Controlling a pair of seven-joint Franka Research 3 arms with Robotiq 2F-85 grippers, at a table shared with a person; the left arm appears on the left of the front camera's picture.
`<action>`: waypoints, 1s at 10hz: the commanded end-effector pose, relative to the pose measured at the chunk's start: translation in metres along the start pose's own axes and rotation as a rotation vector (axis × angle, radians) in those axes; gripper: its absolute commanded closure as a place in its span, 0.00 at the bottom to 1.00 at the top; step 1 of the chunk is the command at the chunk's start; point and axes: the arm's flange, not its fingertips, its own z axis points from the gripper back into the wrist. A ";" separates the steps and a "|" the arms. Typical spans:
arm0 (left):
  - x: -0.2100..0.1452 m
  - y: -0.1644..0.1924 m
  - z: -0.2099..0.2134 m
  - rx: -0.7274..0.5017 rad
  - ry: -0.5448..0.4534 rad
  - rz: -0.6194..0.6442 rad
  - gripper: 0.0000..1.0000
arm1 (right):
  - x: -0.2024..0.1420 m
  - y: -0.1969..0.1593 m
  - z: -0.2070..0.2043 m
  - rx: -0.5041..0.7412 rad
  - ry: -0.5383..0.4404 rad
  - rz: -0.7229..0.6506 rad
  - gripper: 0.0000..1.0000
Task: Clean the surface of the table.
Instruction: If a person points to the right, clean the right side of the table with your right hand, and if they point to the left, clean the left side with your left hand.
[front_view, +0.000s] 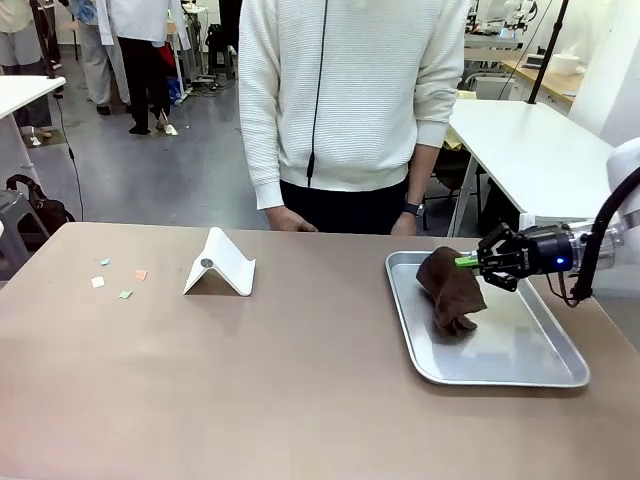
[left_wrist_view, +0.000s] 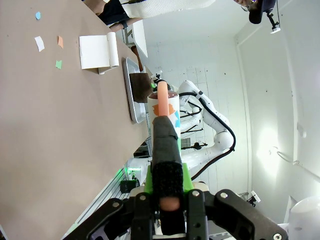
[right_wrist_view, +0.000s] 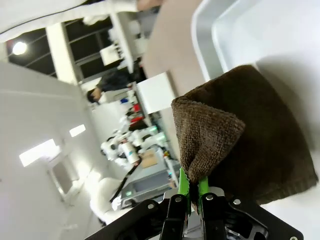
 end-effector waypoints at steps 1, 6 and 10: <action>-0.004 -0.004 0.001 -0.010 0.008 -0.015 1.00 | -0.022 0.014 0.023 0.097 -0.012 0.051 0.93; -0.004 -0.004 0.001 -0.010 0.008 -0.015 1.00 | -0.104 0.047 0.112 0.208 -0.080 -0.061 0.93; -0.004 -0.004 0.001 -0.010 0.008 -0.015 1.00 | -0.112 -0.004 0.203 0.342 -0.257 -0.031 0.93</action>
